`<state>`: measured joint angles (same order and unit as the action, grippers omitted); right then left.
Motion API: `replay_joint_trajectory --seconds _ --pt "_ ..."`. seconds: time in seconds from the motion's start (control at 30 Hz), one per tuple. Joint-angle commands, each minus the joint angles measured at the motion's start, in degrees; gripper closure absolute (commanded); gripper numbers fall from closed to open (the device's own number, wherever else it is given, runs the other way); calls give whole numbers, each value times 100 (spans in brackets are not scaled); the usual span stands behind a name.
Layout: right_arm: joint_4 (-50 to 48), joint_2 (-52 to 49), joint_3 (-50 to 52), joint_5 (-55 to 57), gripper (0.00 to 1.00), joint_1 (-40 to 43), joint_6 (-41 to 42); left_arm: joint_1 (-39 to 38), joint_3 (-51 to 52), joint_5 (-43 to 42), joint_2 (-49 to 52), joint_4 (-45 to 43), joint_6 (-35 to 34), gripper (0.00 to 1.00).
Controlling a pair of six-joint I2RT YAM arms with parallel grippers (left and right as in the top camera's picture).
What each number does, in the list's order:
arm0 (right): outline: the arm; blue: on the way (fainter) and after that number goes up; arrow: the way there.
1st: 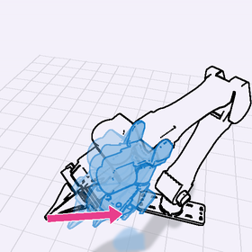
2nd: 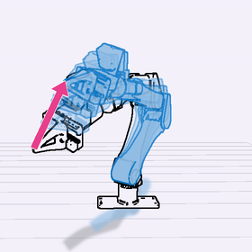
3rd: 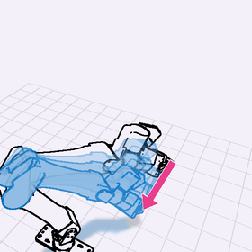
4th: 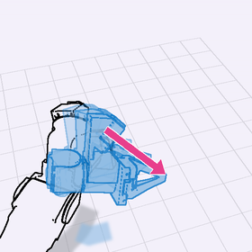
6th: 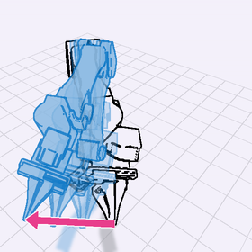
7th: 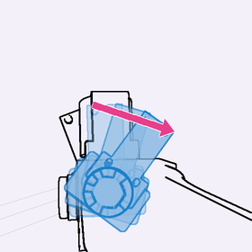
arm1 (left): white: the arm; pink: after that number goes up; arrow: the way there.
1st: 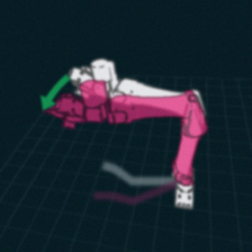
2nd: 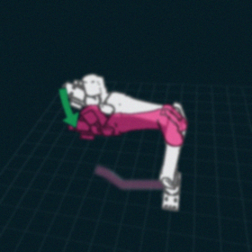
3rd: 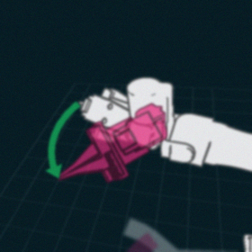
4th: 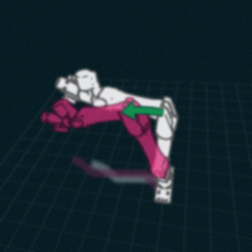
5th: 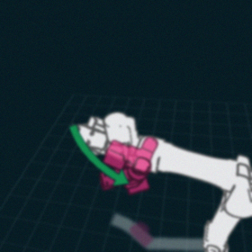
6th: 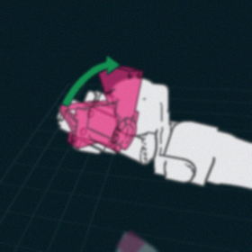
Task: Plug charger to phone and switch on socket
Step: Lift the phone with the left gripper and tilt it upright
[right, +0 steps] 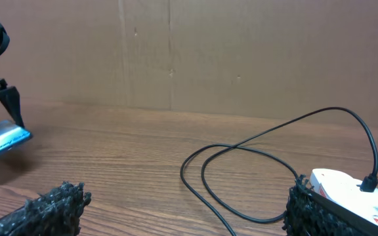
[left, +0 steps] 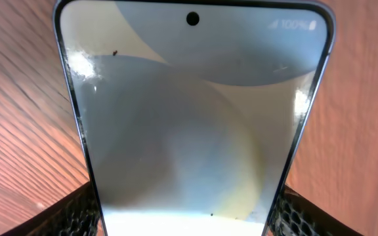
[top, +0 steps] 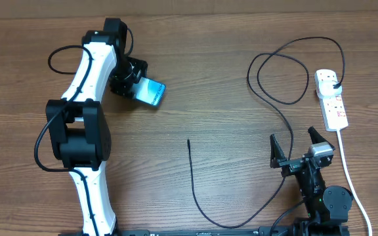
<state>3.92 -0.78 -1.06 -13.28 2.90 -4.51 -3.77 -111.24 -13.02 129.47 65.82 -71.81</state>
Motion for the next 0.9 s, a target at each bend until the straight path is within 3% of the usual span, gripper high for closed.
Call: replay_joint_trajectory --seconds 0.0,0.67,0.87 --pt "-26 55 61 35 0 -44 20 -37 -319 -723 -7 22 114 96" --pt "-26 55 61 35 0 -44 20 -37 -369 -3279 -7 20 120 96" --pt "-26 55 61 35 0 -44 20 -37 -369 -3910 -4 22 472 96"
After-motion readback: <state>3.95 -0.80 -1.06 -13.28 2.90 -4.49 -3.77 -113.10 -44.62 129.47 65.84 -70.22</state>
